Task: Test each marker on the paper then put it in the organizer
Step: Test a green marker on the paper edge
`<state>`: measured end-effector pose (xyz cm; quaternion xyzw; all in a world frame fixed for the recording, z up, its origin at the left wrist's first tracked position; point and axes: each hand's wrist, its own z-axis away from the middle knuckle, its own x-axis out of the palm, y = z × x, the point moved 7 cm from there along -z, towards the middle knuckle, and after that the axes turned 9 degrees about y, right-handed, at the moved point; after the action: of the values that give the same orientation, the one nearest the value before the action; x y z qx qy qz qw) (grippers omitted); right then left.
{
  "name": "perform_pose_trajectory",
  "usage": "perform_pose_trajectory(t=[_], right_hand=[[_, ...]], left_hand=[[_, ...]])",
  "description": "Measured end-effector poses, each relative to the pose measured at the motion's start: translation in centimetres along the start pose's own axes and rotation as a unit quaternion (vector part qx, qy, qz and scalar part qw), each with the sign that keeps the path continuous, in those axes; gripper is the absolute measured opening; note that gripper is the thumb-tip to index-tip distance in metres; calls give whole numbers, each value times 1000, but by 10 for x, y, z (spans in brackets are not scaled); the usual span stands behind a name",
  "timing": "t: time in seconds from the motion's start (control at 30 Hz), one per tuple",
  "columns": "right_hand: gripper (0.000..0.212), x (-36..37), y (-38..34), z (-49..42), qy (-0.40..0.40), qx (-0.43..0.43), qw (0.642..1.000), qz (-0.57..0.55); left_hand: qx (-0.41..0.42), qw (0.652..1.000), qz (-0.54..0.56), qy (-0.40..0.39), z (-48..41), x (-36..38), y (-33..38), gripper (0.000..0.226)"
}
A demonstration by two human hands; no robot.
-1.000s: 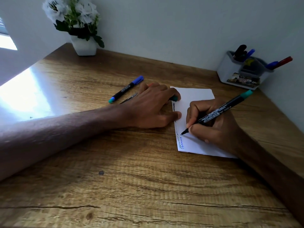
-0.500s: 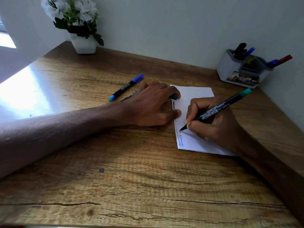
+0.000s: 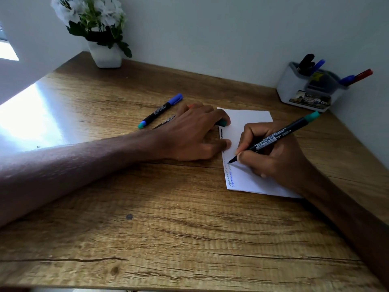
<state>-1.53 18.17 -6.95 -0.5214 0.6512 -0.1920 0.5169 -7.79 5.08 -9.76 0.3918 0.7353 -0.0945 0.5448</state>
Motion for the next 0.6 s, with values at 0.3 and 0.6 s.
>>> perform_pose_trajectory(t=[0.3,0.6], right_hand=[[8,-1,0,-1,10,7,1000,-4],[8,-3,4,-1,25,23,999,-11]], left_hand=[[3,1000,2,4,0,-1,1,56],[1,1000,0,-3,0,-2,1,56]])
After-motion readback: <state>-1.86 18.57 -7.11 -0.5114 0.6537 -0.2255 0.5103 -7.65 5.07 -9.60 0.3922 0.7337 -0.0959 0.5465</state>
